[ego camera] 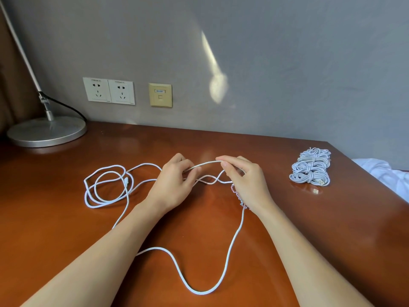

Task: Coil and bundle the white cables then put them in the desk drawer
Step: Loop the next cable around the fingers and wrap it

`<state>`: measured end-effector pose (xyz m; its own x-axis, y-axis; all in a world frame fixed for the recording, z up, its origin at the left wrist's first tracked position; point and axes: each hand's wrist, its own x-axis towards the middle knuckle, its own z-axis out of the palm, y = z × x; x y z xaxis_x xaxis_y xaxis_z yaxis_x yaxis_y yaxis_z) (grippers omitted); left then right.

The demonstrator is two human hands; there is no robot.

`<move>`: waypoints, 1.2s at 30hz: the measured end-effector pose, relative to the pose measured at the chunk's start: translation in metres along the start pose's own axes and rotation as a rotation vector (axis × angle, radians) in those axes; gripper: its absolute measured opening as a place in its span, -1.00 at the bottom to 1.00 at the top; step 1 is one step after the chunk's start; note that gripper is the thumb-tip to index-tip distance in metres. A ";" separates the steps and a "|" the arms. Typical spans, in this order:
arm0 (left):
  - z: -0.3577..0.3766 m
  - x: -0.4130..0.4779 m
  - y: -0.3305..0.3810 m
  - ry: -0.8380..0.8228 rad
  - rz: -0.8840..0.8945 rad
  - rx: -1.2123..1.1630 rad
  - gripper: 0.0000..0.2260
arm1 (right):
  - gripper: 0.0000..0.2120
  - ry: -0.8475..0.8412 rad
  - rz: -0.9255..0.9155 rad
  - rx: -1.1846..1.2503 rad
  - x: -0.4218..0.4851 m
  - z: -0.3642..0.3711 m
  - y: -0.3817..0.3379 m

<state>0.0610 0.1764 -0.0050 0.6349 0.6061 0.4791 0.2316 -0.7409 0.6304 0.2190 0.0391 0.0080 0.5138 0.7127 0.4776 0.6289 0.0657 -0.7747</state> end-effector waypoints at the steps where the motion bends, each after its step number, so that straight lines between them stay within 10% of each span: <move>1: 0.000 0.000 -0.001 -0.013 -0.008 0.000 -0.77 | -0.78 0.008 -0.007 -0.007 0.000 0.000 0.000; 12: -0.002 -0.004 0.015 0.046 -0.036 -0.169 -0.67 | -0.84 0.147 0.066 -0.040 0.002 0.001 0.004; 25: -0.012 0.003 0.016 0.035 -0.506 -1.155 -0.67 | -0.92 -0.135 0.126 -0.118 0.001 0.002 0.006; 36: -0.020 0.004 0.018 -0.137 -0.577 -1.451 -0.72 | -0.79 -0.056 0.156 0.034 0.003 -0.002 -0.001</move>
<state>0.0532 0.1711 0.0204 0.7925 0.6091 -0.0317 -0.3711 0.5228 0.7674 0.2212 0.0392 0.0106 0.5700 0.7535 0.3275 0.5237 -0.0261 -0.8515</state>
